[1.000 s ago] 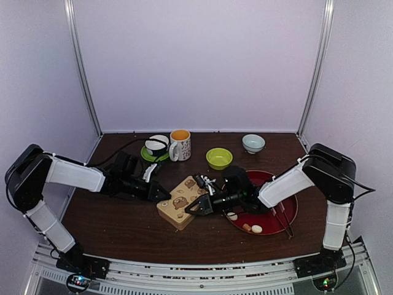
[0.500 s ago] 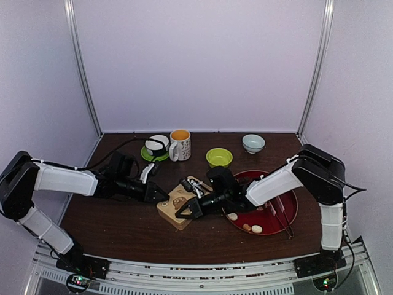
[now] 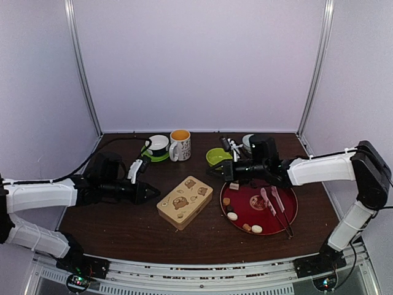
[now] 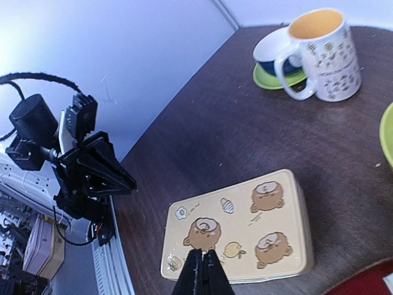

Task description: Pack the chocolate

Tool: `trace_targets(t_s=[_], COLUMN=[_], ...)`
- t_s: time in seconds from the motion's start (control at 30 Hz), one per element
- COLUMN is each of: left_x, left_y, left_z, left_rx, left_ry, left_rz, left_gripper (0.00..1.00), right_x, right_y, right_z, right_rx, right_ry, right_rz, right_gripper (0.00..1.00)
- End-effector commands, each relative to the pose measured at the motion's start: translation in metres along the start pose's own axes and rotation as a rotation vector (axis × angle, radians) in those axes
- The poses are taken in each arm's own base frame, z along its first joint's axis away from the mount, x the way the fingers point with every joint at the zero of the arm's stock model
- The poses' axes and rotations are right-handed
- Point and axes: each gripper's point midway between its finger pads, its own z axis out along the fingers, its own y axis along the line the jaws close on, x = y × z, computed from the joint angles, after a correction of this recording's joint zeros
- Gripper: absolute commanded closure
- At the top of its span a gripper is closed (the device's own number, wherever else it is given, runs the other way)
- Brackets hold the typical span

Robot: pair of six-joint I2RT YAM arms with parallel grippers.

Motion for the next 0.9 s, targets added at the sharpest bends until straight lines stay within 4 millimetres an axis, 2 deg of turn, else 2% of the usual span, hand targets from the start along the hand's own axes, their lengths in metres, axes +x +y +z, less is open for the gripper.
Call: trace_targets(t_s=[0.0,0.03,0.13,0.27,0.3,0.33,0.37,0.43,0.47,0.53,0.57,0.63,0.73,0.8,0.87], left_x=[-0.033,-0.038,-0.055,-0.071,-0.073,-0.075,-0.076,-0.074,-0.072,-0.072,-0.073,-0.077,-0.078,-0.082,-0.083], left_y=[0.023,0.03,0.043,0.066,0.076,0.086,0.101,0.127,0.137,0.146,0.148,0.15,0.156,0.156,0.153], left_z=[-0.029,-0.038,-0.072,-0.112,-0.122,-0.131,-0.142,-0.164,-0.175,-0.191,-0.196,-0.204,-0.218,-0.23,-0.237], left_rx=[-0.224,-0.282,-0.416,-0.566,-0.61,-0.657,-0.719,-0.839,-0.896,-0.964,-0.989,-1.039,-1.139,-1.185,-1.208], left_ry=[-0.132,-0.159,-0.278,-0.382,-0.402,-0.421,-0.447,-0.497,-0.528,-0.581,-0.598,-0.61,-0.624,-0.693,-0.737], left_rz=[0.072,0.074,0.081,0.072,0.056,0.038,0.008,-0.074,-0.109,-0.13,-0.123,-0.09,-0.036,0.004,0.055], left_gripper=[0.9,0.89,0.86,0.81,0.78,0.74,0.65,0.31,0.18,0.04,0.02,0.02,0.02,0.02,0.02], right_x=[-0.018,-0.026,-0.034,-0.039,-0.039,-0.038,-0.039,-0.036,-0.036,-0.035,-0.036,-0.037,-0.041,-0.045,-0.048], right_y=[-0.034,-0.041,-0.056,-0.068,-0.071,-0.076,-0.083,-0.093,-0.097,-0.103,-0.106,-0.113,-0.124,-0.129,-0.13], right_z=[-0.04,-0.054,-0.088,-0.136,-0.147,-0.159,-0.172,-0.191,-0.201,-0.215,-0.222,-0.237,-0.259,-0.273,-0.28], right_rx=[0.127,0.158,0.274,0.438,0.476,0.52,0.579,0.669,0.716,0.786,0.821,0.912,1.068,1.159,1.21], right_ry=[-0.142,-0.187,-0.274,-0.398,-0.424,-0.444,-0.474,-0.503,-0.516,-0.529,-0.535,-0.555,-0.558,-0.563,-0.557], right_rz=[-0.026,-0.032,-0.067,-0.118,-0.126,-0.128,-0.132,-0.15,-0.157,-0.166,-0.169,-0.168,-0.176,-0.191,-0.246], right_gripper=[0.99,0.97,0.92,0.73,0.66,0.53,0.42,0.3,0.25,0.2,0.17,0.02,0.0,0.0,0.0])
